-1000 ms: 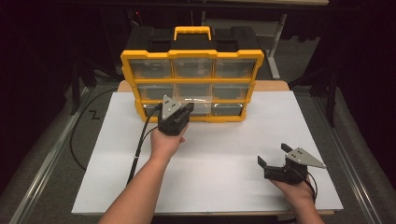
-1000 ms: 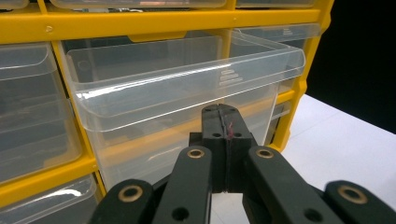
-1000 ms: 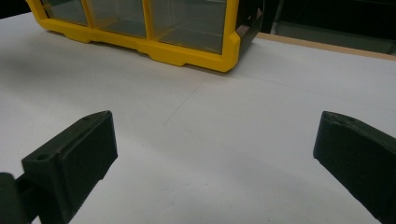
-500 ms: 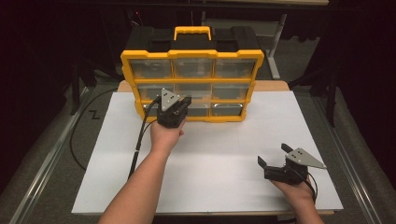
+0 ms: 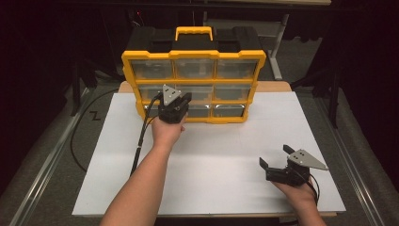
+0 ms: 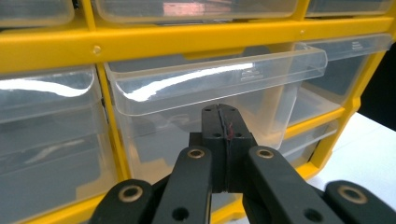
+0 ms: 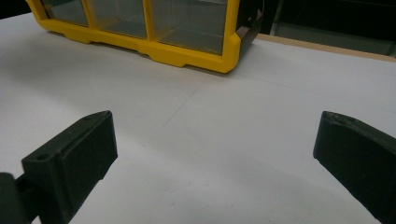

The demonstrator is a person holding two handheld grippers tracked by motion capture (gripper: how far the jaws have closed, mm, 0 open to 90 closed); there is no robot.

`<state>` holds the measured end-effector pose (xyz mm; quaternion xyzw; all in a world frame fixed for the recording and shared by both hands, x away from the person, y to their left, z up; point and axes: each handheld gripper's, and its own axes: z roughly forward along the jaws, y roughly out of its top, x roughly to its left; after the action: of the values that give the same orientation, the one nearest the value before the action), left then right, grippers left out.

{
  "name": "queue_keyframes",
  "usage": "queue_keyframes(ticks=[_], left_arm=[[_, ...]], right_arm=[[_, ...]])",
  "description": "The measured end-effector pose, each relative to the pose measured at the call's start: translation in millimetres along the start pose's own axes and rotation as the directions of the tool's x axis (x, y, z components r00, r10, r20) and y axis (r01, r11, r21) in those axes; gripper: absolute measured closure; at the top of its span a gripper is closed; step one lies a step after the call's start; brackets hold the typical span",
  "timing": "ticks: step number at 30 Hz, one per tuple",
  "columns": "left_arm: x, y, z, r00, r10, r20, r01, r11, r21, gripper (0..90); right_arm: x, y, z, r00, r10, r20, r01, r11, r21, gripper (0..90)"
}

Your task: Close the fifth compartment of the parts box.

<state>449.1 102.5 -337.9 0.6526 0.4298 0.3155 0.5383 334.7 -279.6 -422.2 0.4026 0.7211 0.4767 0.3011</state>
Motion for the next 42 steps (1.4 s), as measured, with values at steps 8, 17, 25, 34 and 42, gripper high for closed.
queue_keyframes(ticks=[8,17,25,34,42], left_arm=[[-1.4,-0.3,4.1,1.0000,0.001,0.001,-0.001,1.0000,0.003,89.8],[0.7,1.9,9.9,0.9998,-0.008,-0.017,0.008,0.9998,0.015,89.7],[2.5,3.5,15.9,0.9993,-0.025,-0.029,0.025,0.9996,0.013,89.8],[3.7,2.4,19.9,0.9989,-0.031,-0.034,0.031,0.9992,0.025,89.8],[4.0,4.9,14.1,0.9992,-0.036,-0.016,0.036,0.9993,0.008,89.8]], right_arm=[[0.6,-0.1,0.0,1.0000,0.004,0.000,-0.004,1.0000,0.000,1.1],[0.9,0.0,-0.2,1.0000,0.004,0.001,-0.004,1.0000,-0.001,1.1],[0.3,-0.3,-0.5,1.0000,0.004,0.001,-0.004,1.0000,0.000,1.1],[0.4,-0.3,0.3,1.0000,0.005,0.002,-0.005,1.0000,0.001,1.1],[0.1,-0.5,0.2,1.0000,0.002,0.002,-0.002,1.0000,0.002,1.1]])
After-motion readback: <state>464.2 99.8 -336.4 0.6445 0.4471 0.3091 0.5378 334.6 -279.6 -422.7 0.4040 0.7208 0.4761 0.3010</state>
